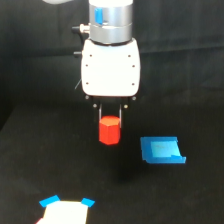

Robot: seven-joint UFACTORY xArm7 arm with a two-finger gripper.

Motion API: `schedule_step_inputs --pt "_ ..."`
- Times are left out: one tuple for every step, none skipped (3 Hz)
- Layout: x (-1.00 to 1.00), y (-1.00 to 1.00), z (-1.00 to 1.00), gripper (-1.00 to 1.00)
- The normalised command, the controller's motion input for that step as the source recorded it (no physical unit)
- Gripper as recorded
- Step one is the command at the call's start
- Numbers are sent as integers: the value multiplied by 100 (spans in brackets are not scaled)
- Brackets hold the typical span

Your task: Pick up the red object from the table

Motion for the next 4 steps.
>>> schedule_step_inputs --pt "-18 20 45 -80" --pt "6 -35 -11 -93" --pt "-13 14 2 -100" --pt "-20 39 6 -74"
